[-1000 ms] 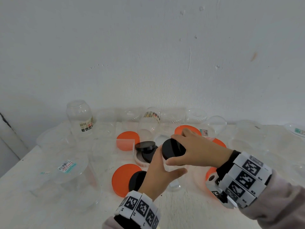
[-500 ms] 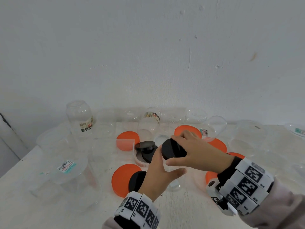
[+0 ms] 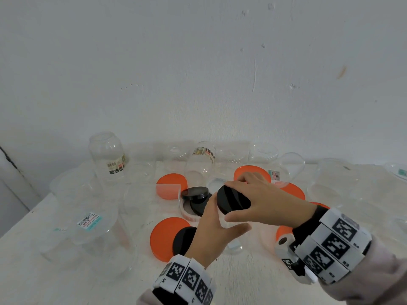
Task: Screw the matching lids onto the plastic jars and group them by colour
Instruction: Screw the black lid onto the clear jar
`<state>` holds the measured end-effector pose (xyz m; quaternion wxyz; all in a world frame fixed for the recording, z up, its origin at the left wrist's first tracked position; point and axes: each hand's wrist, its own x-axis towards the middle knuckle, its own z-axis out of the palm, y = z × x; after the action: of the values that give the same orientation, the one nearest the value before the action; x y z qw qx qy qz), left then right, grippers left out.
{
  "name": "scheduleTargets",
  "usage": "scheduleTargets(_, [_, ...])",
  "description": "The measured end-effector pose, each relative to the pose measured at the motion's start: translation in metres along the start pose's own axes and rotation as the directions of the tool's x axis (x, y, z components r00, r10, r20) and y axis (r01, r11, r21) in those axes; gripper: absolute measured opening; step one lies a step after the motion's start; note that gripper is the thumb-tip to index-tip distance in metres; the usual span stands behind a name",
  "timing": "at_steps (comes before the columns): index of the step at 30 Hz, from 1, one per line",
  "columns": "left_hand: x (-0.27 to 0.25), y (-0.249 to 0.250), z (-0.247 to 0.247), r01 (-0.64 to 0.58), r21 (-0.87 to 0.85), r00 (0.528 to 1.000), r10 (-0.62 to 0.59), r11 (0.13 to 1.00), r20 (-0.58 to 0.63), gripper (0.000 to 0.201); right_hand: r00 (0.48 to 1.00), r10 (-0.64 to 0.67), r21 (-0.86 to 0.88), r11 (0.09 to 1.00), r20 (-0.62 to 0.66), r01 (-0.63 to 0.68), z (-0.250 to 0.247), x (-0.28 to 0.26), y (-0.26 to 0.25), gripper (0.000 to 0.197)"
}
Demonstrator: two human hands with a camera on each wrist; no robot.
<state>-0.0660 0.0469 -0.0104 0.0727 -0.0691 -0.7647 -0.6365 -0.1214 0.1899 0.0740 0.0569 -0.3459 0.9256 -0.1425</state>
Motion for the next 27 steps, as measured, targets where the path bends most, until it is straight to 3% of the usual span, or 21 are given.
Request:
scheduleTargets(6, [-0.001,-0.001,0.0,-0.008,-0.027,1.0,0.007,1.0,-0.012,0.067,0.97,0.146,-0.067,0.985,-0.196,-0.162,0.017,-0.001,-0.013,0.078])
scheduleTargets(8, [0.0,-0.002,0.0,-0.008,-0.019,1.0,0.008,1.0,-0.004,0.068,0.972,0.154,0.037,0.988,-0.178,-0.15,0.014,-0.001,-0.012,0.075])
scheduleTargets(10, [0.001,-0.003,-0.001,0.013,-0.024,1.0,-0.013,1.0,0.003,0.072,0.994,0.091,0.114,0.99,-0.066,-0.083,0.007,-0.001,-0.009,0.075])
scheduleTargets(13, [0.001,-0.005,-0.001,0.031,-0.011,1.0,-0.031,0.999,-0.002,0.076,0.999,0.004,0.109,0.994,0.039,-0.008,-0.001,0.0,-0.004,0.077])
scheduleTargets(27, [-0.002,0.002,-0.003,-0.007,-0.011,1.0,0.006,1.0,-0.015,0.068,0.989,0.067,-0.074,0.994,-0.132,-0.077,0.013,-0.002,-0.014,0.071])
